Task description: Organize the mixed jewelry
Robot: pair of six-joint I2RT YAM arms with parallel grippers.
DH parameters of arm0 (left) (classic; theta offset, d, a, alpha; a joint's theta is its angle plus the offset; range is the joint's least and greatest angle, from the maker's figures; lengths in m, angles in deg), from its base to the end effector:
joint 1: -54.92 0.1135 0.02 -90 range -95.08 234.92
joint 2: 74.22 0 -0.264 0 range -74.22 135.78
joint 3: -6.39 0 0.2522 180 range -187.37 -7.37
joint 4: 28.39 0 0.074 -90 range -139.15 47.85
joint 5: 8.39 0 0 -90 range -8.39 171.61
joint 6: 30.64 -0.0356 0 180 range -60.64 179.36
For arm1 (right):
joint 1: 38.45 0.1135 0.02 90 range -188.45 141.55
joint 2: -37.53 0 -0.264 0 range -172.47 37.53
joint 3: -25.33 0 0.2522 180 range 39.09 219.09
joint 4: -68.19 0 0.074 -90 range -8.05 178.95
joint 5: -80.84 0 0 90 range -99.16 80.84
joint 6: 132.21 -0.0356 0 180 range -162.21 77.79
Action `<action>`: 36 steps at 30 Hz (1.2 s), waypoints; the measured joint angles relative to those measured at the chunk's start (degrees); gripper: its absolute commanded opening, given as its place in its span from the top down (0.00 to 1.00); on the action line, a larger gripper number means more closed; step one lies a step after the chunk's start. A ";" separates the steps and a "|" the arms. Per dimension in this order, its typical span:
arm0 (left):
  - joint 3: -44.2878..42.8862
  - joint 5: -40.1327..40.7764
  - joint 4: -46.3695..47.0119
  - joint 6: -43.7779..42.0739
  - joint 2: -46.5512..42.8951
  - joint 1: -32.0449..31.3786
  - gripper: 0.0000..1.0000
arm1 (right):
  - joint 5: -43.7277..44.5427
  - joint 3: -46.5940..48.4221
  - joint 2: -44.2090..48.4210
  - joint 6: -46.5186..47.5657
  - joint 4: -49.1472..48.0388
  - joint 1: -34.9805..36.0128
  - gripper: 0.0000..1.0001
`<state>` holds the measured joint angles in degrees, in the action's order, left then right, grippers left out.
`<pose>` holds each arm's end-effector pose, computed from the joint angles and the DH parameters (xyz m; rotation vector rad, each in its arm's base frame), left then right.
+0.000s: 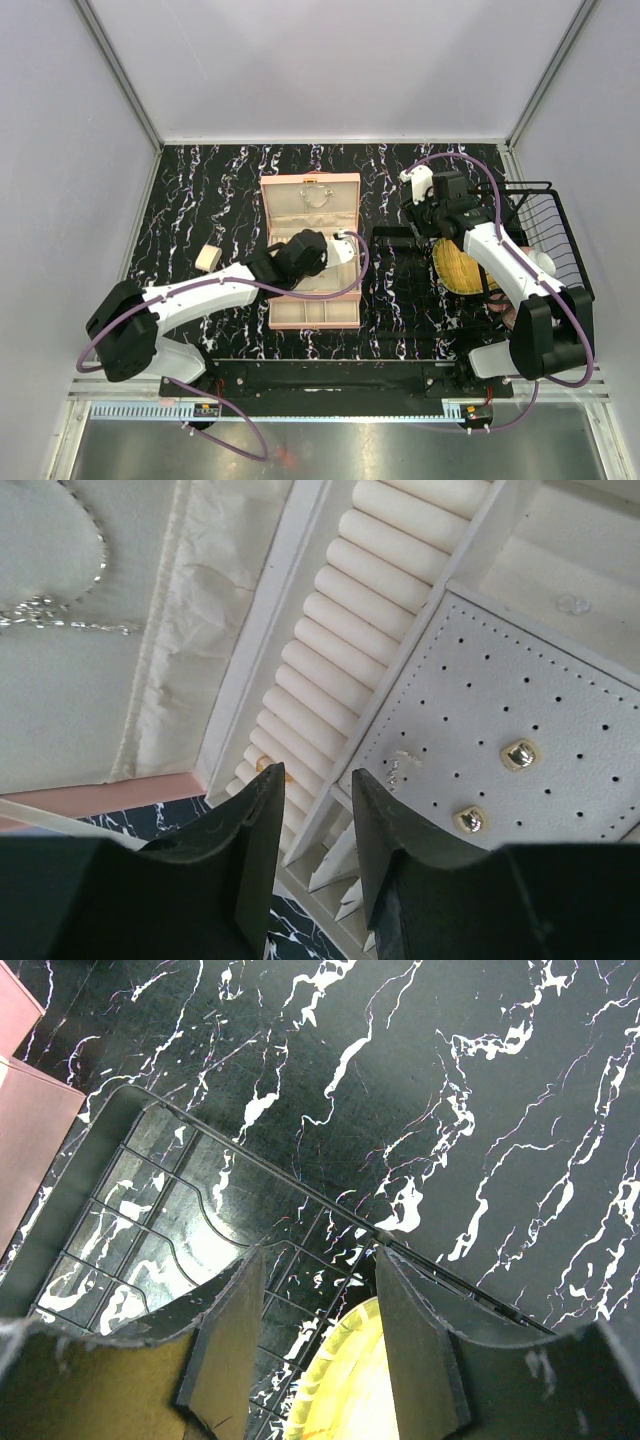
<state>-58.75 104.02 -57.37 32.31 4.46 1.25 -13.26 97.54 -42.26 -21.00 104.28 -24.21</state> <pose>0.1840 -0.2273 0.2411 1.3049 1.8375 0.2055 0.2925 0.0769 0.2644 -0.7435 2.2089 0.0226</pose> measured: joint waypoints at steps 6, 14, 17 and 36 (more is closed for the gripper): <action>1.44 -1.16 0.85 0.20 1.86 0.68 0.61 | -0.02 -0.02 0.00 0.00 0.00 0.00 0.45; 2.91 -1.33 2.56 0.20 2.93 0.92 0.61 | 0.00 -0.02 0.00 0.00 0.00 0.00 0.45; 2.91 -1.68 2.82 0.39 2.93 0.92 0.61 | 0.00 -0.02 0.00 0.00 0.02 0.00 0.45; 2.86 -2.21 2.47 2.32 2.84 1.01 0.61 | -0.02 -0.09 0.00 0.00 0.00 0.00 0.45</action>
<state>-55.88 101.81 -54.90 34.63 7.30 2.25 -13.28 97.46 -42.26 -21.00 104.28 -24.21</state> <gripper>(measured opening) 0.389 0.546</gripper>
